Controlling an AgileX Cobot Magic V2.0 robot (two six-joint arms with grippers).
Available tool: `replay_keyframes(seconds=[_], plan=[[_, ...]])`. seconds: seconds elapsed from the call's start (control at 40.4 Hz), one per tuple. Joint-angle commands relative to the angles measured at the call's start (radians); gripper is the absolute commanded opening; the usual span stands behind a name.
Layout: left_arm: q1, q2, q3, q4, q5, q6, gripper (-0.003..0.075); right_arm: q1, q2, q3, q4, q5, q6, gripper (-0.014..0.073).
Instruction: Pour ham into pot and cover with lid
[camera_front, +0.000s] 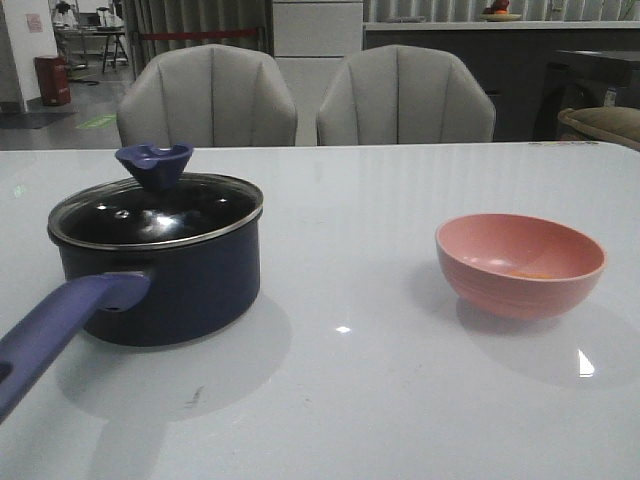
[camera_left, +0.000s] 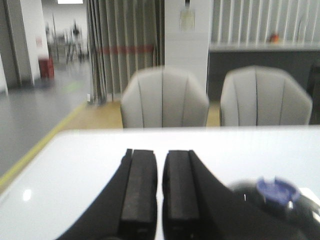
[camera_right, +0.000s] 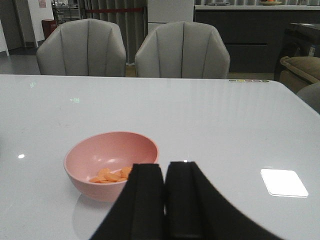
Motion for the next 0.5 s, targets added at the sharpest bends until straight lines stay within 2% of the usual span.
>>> replay_keyframes(seconds=[0.0,0.322,0.396,0.471], plan=[[0.002,0.072,-0.063,-0.036,0.003,-0.008,0.0134,-0.007,-0.02,-0.005,-0.008,-0.075,-0.01,0.0149],[0.002,0.143,-0.056,-0.041,-0.02,-0.008,0.0141,-0.007,-0.02,-0.005,-0.008,-0.075,-0.01,0.0149],[0.002,0.161,-0.056,-0.041,-0.017,-0.008,0.0185,-0.007,-0.02,-0.005,-0.008,-0.075,-0.01,0.0149],[0.002,0.179,-0.056,-0.041,-0.017,-0.008,0.0294,-0.007,-0.02,-0.005,-0.008,-0.075,-0.01,0.0149]])
